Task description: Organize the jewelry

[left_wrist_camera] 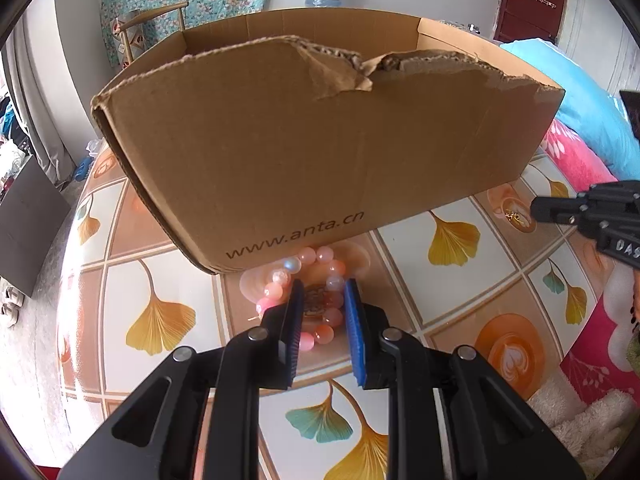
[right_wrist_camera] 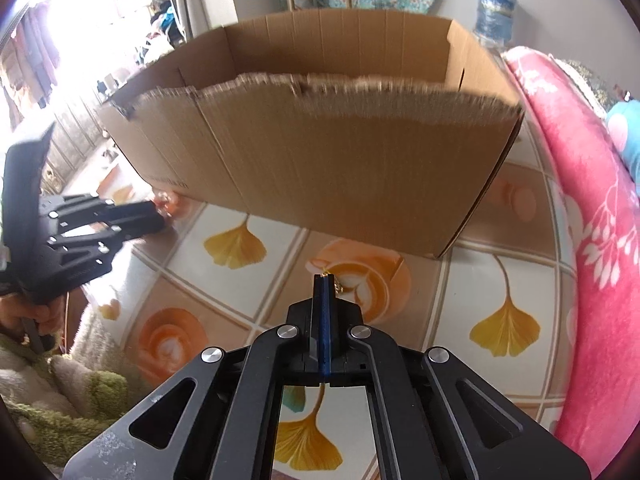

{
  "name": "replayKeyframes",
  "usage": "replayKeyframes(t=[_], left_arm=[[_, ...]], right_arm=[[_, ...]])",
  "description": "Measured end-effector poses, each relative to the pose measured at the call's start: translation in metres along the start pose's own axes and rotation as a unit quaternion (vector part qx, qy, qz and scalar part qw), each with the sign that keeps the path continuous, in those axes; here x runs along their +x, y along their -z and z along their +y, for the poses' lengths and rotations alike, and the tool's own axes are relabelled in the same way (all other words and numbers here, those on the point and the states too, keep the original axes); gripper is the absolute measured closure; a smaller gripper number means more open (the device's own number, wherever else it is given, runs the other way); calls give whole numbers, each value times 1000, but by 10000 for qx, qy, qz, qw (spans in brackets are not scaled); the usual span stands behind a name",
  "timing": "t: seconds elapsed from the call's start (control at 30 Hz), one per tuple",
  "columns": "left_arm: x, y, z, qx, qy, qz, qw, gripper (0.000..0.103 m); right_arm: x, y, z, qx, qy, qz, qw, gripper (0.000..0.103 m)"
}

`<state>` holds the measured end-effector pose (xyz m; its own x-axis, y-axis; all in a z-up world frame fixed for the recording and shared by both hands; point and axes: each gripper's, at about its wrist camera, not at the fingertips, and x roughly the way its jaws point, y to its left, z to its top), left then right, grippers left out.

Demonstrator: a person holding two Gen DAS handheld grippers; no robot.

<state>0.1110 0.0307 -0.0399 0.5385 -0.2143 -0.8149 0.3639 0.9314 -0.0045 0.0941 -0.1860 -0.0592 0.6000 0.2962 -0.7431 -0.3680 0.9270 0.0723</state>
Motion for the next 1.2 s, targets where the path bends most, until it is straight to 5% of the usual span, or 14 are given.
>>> replayKeyframes(t=[0.23,0.63,0.8,0.87,1.2], left_arm=[[-1,1,-2,19,-25,-20,10000,83],[-1,2,-1,2,-16,-23,10000,83],[-2,2,-1,3,-17,-33,10000,83],[-2,2,-1,8,-22,-44,10000,83],[-3,6,-4,75,-87,-144,9998,94]], right_arm=[[-1,-4,-4,-105,-6,12,9999,103],[28,-13,-3,-508,-4,391,9979,86],[35,-14,1,-640,9,431,9970,88],[36,-14,2,-620,-60,456,9970,103],[8,-6,-10,87,-579,78,9983,103]])
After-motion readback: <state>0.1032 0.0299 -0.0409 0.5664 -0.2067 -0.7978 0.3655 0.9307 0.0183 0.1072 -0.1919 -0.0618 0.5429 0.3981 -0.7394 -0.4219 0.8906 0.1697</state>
